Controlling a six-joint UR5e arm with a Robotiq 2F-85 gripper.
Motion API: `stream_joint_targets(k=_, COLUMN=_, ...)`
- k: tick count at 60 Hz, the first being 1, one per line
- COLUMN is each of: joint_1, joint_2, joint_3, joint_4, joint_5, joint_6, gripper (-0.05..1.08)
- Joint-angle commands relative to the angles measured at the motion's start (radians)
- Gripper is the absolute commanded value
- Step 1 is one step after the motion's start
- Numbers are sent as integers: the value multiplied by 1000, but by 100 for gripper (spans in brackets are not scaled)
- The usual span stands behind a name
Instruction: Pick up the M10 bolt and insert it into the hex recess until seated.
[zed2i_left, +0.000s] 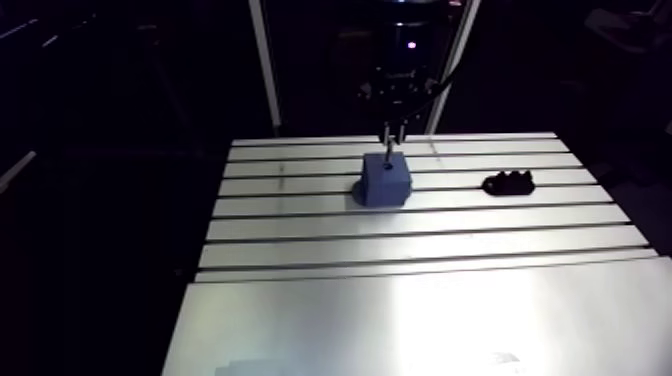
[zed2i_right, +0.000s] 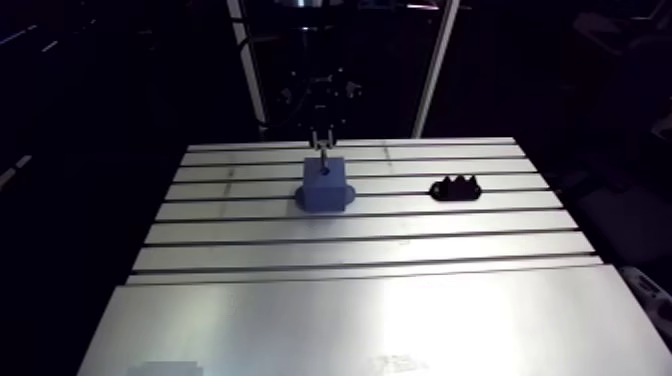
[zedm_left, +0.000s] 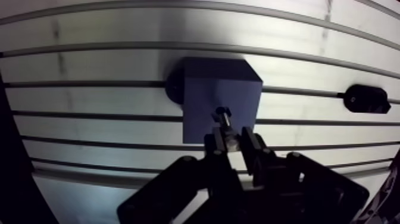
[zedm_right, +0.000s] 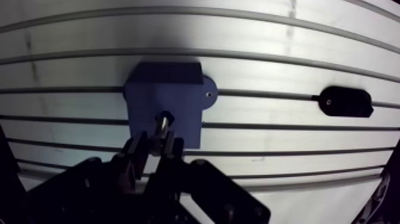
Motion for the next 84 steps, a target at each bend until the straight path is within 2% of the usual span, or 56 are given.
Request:
stream_joint_targets(k=1, joint_1=0, joint_2=3, joint_3=1, joint_4=-1, joint_5=-1, joint_6=-7, gripper=79)
stream_joint_targets(k=84, joint_1=-2, joint_2=7, joint_3=12, joint_4=-7, joint_5=0, joint_6=-9, gripper=79)
